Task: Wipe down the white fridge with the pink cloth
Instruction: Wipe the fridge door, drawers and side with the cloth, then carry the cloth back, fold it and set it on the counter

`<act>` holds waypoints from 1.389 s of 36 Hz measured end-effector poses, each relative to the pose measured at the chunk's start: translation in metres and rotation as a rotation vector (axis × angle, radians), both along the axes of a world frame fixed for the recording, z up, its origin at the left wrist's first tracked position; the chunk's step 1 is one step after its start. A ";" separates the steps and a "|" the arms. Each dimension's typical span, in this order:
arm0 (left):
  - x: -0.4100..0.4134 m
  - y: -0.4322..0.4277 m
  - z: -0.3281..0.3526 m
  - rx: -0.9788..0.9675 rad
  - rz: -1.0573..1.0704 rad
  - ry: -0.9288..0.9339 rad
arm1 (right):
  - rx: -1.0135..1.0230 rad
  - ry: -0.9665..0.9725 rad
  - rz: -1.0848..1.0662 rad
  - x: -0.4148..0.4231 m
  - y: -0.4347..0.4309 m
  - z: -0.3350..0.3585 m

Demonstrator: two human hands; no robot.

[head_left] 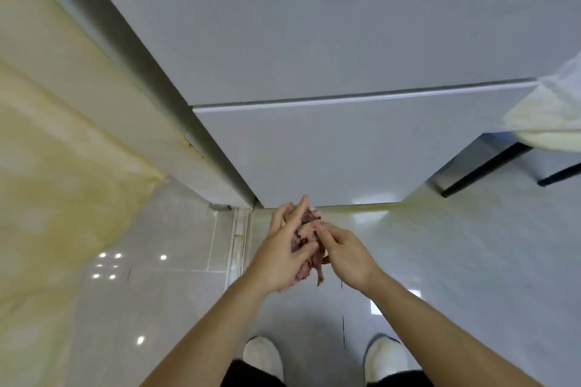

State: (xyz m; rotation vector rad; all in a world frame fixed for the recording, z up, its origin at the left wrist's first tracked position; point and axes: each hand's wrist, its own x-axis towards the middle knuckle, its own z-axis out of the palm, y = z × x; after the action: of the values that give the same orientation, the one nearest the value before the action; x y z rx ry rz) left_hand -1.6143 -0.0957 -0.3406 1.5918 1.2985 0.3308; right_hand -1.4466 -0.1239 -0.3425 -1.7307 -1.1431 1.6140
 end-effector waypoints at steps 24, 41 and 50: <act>0.034 -0.096 0.365 -0.130 0.438 0.118 | -0.041 -0.072 -0.092 -0.011 -0.103 0.355; 0.041 -0.093 0.420 -0.104 0.562 -0.082 | 0.109 0.000 -0.057 0.025 -0.088 0.403; 0.022 -0.079 0.432 -0.110 0.377 -0.099 | 0.132 -0.033 -0.249 0.021 -0.089 0.428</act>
State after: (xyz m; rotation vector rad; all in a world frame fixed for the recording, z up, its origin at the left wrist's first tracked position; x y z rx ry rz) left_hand -1.5927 -0.1750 0.0918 1.2188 1.5110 0.5533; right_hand -1.4259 -0.2134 0.0856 -1.7422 -0.9822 1.3360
